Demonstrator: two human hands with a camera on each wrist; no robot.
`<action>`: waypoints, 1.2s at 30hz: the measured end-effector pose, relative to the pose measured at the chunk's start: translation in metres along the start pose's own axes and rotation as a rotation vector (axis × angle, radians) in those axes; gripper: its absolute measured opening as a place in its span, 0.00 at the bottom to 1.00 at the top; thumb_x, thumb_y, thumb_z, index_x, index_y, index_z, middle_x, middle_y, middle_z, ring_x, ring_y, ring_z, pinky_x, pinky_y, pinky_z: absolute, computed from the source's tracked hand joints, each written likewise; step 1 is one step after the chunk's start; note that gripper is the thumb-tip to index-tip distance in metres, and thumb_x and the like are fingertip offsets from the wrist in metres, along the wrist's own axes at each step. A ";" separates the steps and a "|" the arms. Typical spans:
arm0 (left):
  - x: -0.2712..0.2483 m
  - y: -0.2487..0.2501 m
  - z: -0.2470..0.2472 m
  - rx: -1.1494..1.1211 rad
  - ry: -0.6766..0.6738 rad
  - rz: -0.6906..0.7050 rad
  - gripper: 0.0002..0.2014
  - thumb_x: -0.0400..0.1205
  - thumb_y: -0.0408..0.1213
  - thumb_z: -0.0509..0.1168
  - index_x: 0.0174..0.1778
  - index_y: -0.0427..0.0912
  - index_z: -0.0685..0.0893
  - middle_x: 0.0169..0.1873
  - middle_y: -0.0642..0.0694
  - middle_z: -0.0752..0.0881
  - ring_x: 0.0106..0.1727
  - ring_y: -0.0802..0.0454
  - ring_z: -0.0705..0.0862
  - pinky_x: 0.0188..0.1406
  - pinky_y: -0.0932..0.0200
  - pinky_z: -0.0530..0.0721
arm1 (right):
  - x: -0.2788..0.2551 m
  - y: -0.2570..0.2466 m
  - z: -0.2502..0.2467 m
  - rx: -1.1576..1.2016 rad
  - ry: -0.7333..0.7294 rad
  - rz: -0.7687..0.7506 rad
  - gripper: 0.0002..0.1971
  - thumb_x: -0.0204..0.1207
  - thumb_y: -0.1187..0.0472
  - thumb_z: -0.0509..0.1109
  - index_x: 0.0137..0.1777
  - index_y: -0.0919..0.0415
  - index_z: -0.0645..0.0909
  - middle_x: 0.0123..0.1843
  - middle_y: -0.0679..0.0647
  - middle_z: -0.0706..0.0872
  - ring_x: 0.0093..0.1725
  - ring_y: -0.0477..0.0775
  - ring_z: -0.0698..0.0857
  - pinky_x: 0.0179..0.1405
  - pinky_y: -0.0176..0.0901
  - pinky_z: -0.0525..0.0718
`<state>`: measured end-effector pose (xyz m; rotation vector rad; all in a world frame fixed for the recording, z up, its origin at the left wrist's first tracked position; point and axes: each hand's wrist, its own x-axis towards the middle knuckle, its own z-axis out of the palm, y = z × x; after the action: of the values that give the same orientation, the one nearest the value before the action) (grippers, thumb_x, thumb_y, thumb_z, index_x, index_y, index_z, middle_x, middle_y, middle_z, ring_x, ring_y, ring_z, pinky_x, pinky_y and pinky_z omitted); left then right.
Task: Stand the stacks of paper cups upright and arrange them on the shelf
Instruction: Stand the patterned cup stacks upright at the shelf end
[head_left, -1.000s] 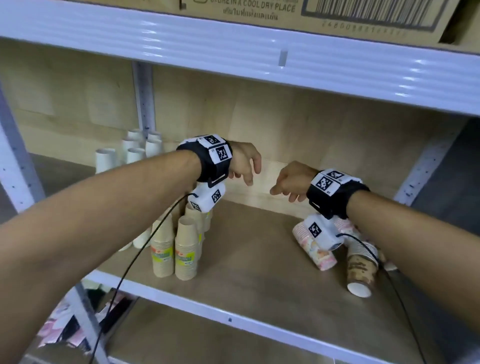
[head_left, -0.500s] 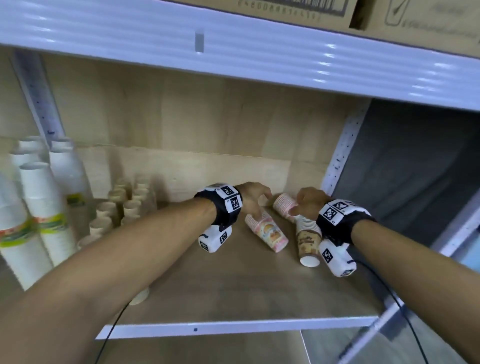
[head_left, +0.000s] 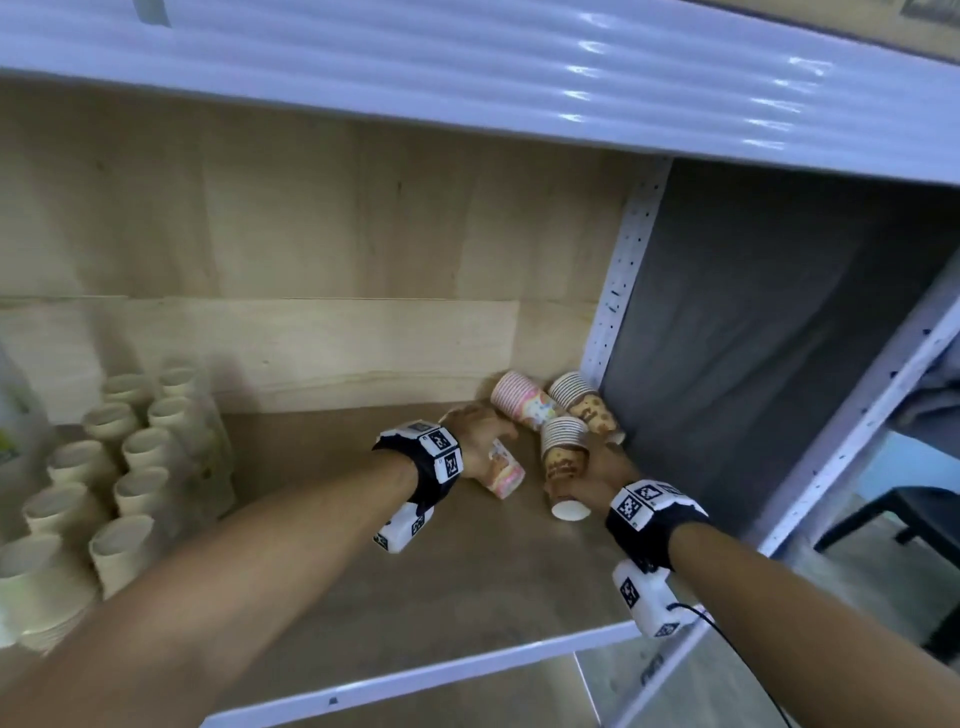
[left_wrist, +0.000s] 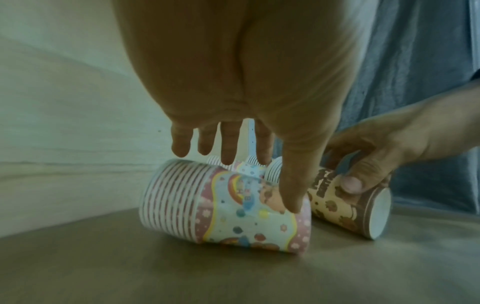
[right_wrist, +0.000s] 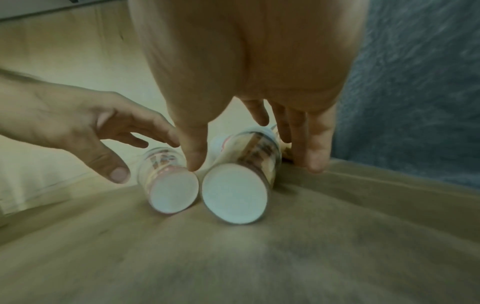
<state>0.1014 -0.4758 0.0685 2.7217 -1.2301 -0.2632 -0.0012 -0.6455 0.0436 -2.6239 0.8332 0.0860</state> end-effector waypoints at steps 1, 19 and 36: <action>0.003 -0.001 0.004 0.005 0.008 0.004 0.38 0.66 0.47 0.81 0.74 0.54 0.77 0.72 0.48 0.75 0.74 0.47 0.73 0.74 0.54 0.71 | -0.004 0.001 0.000 -0.016 0.000 0.000 0.66 0.44 0.31 0.74 0.85 0.50 0.53 0.81 0.60 0.67 0.77 0.64 0.70 0.75 0.56 0.71; 0.025 -0.003 0.023 0.395 -0.004 0.064 0.37 0.64 0.53 0.78 0.72 0.61 0.76 0.70 0.49 0.73 0.75 0.43 0.65 0.68 0.44 0.64 | -0.007 0.009 0.003 0.055 -0.030 0.055 0.52 0.72 0.58 0.77 0.87 0.55 0.44 0.81 0.61 0.66 0.79 0.62 0.69 0.72 0.47 0.72; 0.005 -0.006 -0.013 -0.127 0.173 -0.006 0.28 0.68 0.54 0.76 0.60 0.49 0.76 0.54 0.46 0.86 0.53 0.43 0.85 0.44 0.57 0.79 | -0.014 -0.023 -0.054 0.006 0.174 -0.037 0.22 0.69 0.51 0.67 0.63 0.56 0.84 0.62 0.55 0.87 0.64 0.61 0.85 0.63 0.47 0.82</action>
<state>0.1120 -0.4753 0.0795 2.5791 -1.1188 -0.1002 -0.0029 -0.6407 0.1037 -2.6684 0.8391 -0.1565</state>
